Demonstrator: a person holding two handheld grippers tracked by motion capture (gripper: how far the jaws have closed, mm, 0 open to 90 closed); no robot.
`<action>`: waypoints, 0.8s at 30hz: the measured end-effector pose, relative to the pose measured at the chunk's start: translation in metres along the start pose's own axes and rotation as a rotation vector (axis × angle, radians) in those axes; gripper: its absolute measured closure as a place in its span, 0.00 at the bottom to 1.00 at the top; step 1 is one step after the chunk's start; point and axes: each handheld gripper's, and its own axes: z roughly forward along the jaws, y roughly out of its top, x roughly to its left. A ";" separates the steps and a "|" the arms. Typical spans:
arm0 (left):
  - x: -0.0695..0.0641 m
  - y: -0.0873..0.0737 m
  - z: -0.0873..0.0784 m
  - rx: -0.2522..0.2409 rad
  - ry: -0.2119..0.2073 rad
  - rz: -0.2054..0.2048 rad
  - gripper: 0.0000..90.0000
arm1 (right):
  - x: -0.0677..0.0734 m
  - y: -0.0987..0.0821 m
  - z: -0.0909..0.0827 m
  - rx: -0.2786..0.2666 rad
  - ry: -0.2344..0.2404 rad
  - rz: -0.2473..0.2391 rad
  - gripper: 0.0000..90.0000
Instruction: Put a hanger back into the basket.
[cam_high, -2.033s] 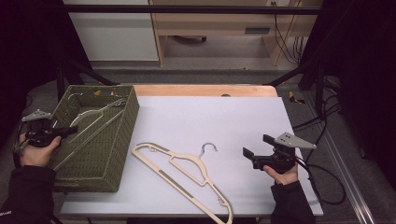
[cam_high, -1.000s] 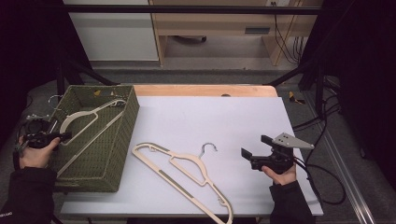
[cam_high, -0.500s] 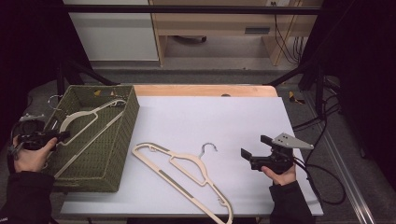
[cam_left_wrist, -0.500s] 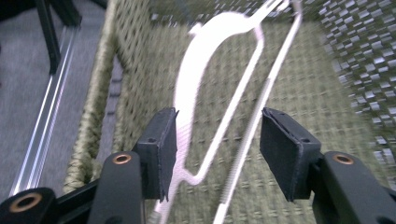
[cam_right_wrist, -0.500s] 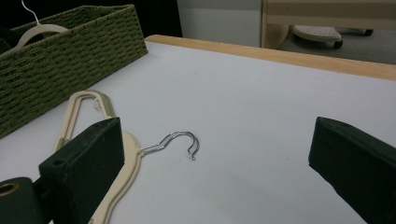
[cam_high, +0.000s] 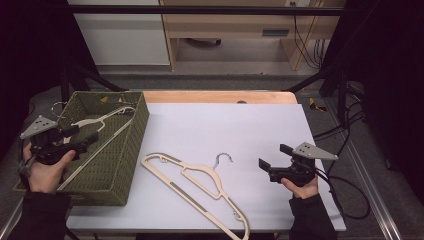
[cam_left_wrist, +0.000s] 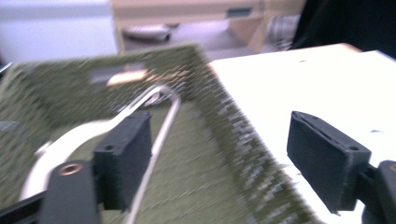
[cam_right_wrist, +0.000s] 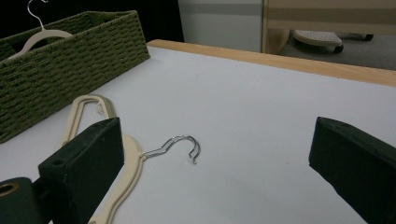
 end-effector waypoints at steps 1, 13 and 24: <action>-0.008 0.002 0.001 -0.017 -0.025 0.007 0.21 | 0.000 0.000 0.000 -0.002 0.002 0.004 0.04; -0.086 0.003 0.021 -0.078 -0.213 0.102 0.10 | -0.001 0.001 -0.004 -0.018 0.030 -0.008 0.02; -0.132 -0.004 0.045 -0.046 -0.321 0.138 0.08 | 0.001 0.000 -0.005 -0.016 0.044 -0.024 0.01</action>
